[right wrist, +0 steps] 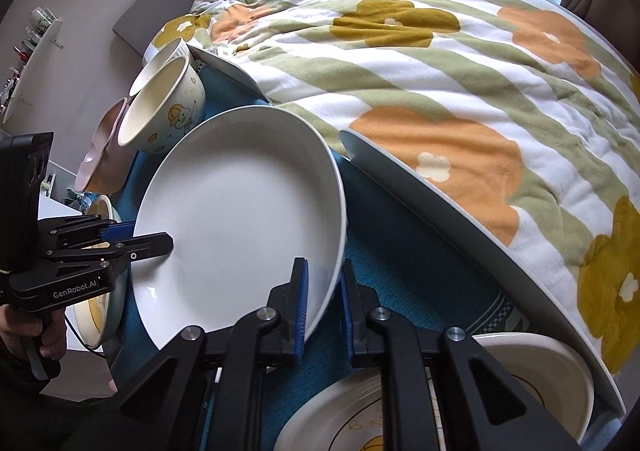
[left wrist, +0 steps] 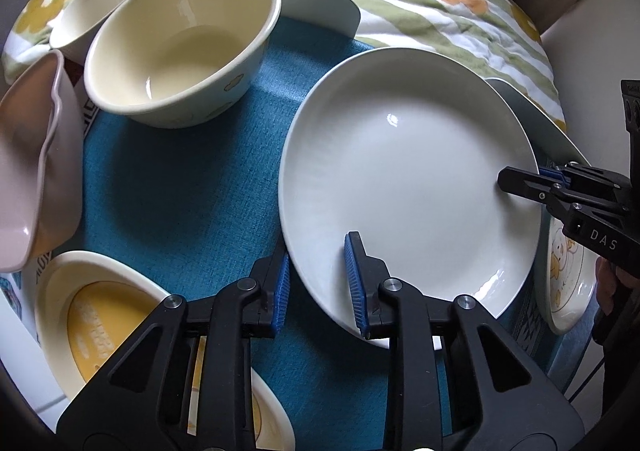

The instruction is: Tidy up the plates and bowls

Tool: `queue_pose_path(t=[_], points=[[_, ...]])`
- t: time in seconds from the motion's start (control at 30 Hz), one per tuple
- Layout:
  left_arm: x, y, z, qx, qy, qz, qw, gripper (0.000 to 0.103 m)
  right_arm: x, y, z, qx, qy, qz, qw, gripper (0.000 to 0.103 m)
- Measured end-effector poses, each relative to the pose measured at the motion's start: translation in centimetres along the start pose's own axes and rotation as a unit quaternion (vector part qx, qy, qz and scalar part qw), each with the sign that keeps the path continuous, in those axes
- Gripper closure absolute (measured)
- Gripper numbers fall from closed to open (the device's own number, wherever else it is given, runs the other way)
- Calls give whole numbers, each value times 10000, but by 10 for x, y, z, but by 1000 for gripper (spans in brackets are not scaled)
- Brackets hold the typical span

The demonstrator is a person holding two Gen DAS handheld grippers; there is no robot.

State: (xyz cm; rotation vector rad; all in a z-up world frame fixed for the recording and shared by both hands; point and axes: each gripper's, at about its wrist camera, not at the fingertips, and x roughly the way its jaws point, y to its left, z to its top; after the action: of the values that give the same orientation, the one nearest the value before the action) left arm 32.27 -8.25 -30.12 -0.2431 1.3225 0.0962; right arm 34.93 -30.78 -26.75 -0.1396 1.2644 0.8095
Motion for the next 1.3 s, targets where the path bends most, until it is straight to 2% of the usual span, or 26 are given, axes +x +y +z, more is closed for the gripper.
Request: queue_pose_path(t=[0.37,0.63,0.83,1.0,1.3], points=[[-22,-7,-4,251,-289,2,9993,80,-16,7,-8,31,-242,-84,9997,89],[-66,5,-15,457,-594,-138,9971,80,-46,32,-13,52,-487,-226,9985,89],[-102,23,-28,776,-808,-255,9934,80,-70,71,-21,213,-660,-439,9966,89],[-125,56,-46,1116,-855,-449,9890,80,-79,118,-34,472,-835,-645,9933,89],[-137,131,-86,1797,-654,-521,9802,80,-50,208,-76,1267,-951,-777,9843,89]])
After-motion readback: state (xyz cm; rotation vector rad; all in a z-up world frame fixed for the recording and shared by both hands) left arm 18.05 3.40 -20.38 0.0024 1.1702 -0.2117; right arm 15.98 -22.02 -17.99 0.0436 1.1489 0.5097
